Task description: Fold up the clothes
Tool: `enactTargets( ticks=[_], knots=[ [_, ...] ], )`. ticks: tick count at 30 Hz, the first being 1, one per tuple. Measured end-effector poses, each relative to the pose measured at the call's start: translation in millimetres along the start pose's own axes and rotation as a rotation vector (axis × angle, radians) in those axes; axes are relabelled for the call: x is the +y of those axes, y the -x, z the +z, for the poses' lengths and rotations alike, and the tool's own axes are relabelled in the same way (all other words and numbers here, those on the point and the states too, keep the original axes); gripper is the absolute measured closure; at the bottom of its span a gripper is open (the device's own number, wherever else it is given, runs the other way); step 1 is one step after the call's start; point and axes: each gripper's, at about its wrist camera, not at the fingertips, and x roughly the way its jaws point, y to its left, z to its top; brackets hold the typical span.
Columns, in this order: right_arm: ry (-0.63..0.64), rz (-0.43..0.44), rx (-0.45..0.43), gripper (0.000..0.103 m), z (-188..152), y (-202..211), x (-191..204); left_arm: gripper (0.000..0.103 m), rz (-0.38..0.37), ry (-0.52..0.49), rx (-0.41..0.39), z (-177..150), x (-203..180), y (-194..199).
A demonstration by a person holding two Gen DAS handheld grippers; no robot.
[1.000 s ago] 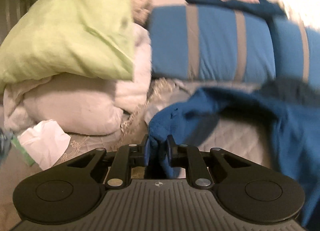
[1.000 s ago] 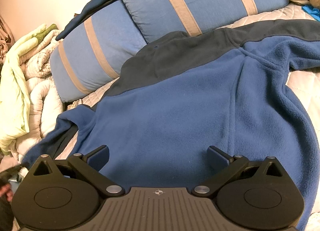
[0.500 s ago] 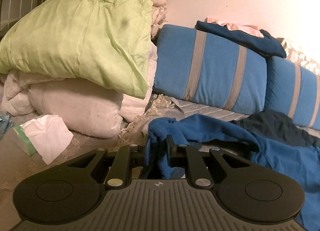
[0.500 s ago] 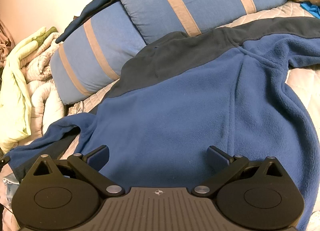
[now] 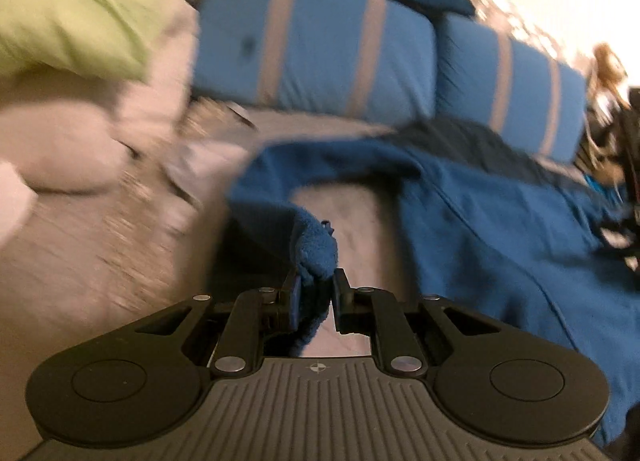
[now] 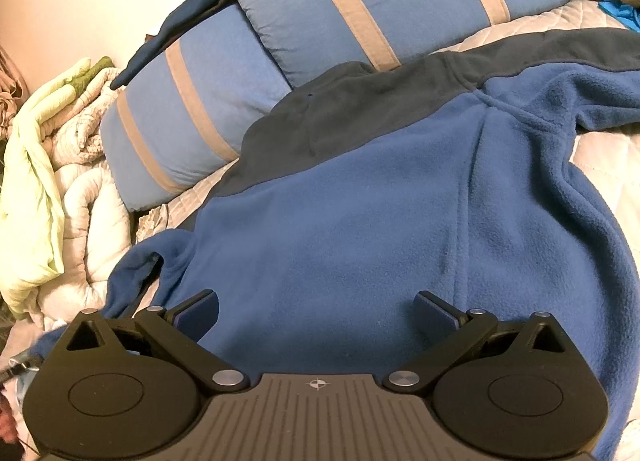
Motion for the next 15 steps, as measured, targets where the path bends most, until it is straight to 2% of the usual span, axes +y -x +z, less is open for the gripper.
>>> enactTargets(
  ticks=[3, 6, 10, 12, 15],
  knots=[
    [0.0, -0.002, 0.0, 0.0, 0, 0, 0, 0.086, -0.063, 0.026, 0.048, -13, -18, -28],
    [-0.003, -0.002, -0.004, 0.0, 0, 1, -1, 0.082, -0.079, 0.016, 0.097, -25, -32, -50],
    [-0.01, 0.0, -0.01, 0.0, -1, 2, -2, 0.064, -0.116, 0.037, 0.14, -35, -35, -62],
    [-0.016, 0.004, -0.013, 0.0, 0, 3, -3, 0.057, -0.16, 0.075, 0.112, -37, -29, -53],
    [-0.028, 0.011, -0.017, 0.0, 0, 4, -5, 0.042, -0.207, 0.163, 0.033, -39, -10, -31]
  ],
)
